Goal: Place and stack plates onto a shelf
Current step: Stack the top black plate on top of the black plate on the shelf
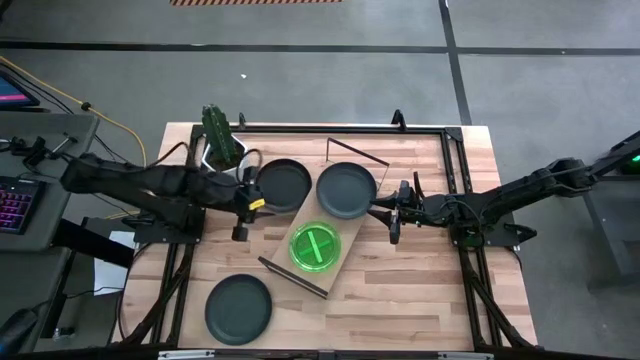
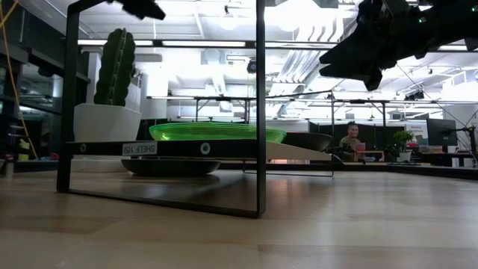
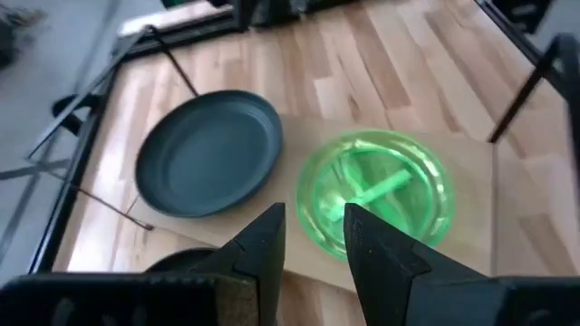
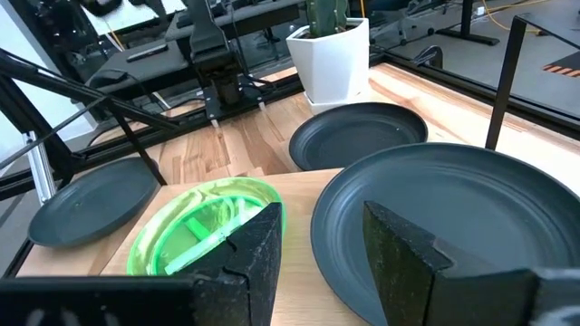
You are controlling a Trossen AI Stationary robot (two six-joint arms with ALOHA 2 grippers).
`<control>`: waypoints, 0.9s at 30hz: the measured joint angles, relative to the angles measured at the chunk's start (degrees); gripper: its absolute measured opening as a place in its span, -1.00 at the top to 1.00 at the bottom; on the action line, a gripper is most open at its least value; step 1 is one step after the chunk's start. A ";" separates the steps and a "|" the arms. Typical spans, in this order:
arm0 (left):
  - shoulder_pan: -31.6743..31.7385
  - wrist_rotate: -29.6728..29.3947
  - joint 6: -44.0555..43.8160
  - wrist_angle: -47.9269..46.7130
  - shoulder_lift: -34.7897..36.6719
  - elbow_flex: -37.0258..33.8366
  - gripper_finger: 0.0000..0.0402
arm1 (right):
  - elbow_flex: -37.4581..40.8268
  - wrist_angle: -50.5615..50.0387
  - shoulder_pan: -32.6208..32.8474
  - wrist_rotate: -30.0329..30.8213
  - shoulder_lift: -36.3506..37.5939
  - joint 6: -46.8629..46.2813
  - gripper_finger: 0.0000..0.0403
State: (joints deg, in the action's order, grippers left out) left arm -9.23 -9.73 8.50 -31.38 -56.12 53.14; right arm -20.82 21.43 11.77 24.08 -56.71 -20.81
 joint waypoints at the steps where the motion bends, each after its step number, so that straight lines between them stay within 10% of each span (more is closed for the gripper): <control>1: 0.00 -0.85 -0.34 2.23 1.77 -2.71 0.47 | 0.00 0.04 0.00 0.00 -0.02 -0.18 0.31; 11: 0.00 -8.61 -0.61 26.39 9.29 -29.66 0.47 | -0.01 0.19 0.00 0.00 -0.02 -0.19 0.31; 27: 9.25 -4.37 1.39 24.66 0.68 -33.24 0.47 | -0.01 0.63 -0.04 2.51 -0.02 -1.24 0.31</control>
State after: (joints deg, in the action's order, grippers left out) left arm 0.01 -14.10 9.89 -6.72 -55.45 19.90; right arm -20.83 22.06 11.73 26.59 -56.73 -22.04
